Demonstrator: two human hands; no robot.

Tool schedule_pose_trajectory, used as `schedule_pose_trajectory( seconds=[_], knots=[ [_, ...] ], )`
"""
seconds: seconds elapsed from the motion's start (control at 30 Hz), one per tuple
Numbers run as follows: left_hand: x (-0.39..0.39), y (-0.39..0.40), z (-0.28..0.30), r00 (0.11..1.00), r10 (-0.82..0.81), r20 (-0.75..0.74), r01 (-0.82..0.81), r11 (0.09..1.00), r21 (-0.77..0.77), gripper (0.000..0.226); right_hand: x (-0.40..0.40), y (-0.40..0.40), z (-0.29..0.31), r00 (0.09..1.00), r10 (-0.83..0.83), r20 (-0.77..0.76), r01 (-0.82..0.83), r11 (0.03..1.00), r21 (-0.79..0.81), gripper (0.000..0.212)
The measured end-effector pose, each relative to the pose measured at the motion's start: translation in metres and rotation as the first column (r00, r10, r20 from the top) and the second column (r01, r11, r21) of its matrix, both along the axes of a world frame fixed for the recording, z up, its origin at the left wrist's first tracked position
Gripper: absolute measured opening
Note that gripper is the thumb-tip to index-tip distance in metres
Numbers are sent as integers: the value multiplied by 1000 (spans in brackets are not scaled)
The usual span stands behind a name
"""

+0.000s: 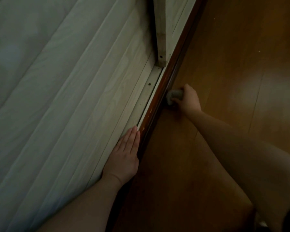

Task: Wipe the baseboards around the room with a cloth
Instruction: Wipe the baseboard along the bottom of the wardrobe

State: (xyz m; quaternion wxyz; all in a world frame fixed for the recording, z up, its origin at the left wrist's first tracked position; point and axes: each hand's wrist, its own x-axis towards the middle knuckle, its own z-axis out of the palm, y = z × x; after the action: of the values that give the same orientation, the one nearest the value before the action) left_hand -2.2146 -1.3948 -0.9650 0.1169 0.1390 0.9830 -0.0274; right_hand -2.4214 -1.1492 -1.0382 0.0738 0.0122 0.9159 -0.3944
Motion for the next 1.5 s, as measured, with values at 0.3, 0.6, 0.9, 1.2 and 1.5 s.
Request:
schedule_pose_trajectory(
  seconds=[0.3,0.6,0.9,1.2,1.5],
  knots=[
    [0,-3,-3,997,1,78,2,1000,-30,84,68,-4,-10,997,0,-81,-11,991,-132,40],
    [0,-5,-6,998,6,68,-4,999,-36,88,205,-57,-22,903,426,-63,-430,880,-202,40],
    [1,-6,-8,998,-9,56,11,999,-31,91,169,-58,-14,922,374,-94,-386,904,-185,34],
    [1,-5,-7,998,-16,53,18,999,-31,85,72,-24,-7,955,294,-37,-296,953,-64,34],
    [0,-4,-5,999,-21,27,22,999,-39,82,-10,-5,7,994,-80,-72,75,995,-68,32]
  ],
)
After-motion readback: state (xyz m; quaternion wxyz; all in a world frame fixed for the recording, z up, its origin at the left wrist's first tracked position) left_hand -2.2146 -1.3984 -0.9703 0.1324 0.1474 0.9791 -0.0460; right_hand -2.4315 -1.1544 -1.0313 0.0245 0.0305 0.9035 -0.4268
